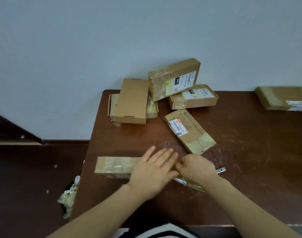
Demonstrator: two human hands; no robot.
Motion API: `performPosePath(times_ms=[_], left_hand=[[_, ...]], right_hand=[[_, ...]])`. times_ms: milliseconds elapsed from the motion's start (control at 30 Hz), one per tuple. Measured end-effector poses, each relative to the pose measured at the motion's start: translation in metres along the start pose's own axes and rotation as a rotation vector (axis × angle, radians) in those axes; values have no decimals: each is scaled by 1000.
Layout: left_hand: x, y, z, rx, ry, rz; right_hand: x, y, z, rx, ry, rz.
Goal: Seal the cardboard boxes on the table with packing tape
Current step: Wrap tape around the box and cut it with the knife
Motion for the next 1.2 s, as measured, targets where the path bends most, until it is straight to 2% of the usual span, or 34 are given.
performPosePath(times_ms=[67,200,367,433,500,567,633,867,933,1033,1200], left_hand=[[-5,1,0,36,70,-63],[8,9,0,-120,42,-290],[10,16,-1,-283,172,-386],[10,14,0,-289,172,-396],[9,13,-1,-262,202,-296],[7,8,-3,-197,130,-191],[7,5,-5,-175,17,-274],[10,10,-3,-211,106,-467],[14,8,-1,-138,60,-378],[25,9,6,51,-79,-126],[39,12,14,172,-163,-89]], right_hand=[[-2,-1,-1,-5,-6,15],[-8,-1,-2,47,-56,23],[-9,-4,-3,71,-105,-20],[-10,-4,-2,66,-90,-5],[-11,-3,-3,64,-84,-3],[-11,-2,-4,81,-105,-22],[-10,-2,-5,79,-117,-31],[-10,-1,-4,97,-154,-41],[-12,0,-5,98,-169,-55],[-13,-1,-3,96,-175,-80],[-11,0,-5,124,-193,-89]])
Point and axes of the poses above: each hand's wrist, its own y-axis away from the middle knuckle, its own z-axis out of the back of the hand, x = y × z, the point moved 1 cm from there along -y, towards the middle knuckle, and after that the axes turned 15 degrees about -x, right-handed, at the moved point
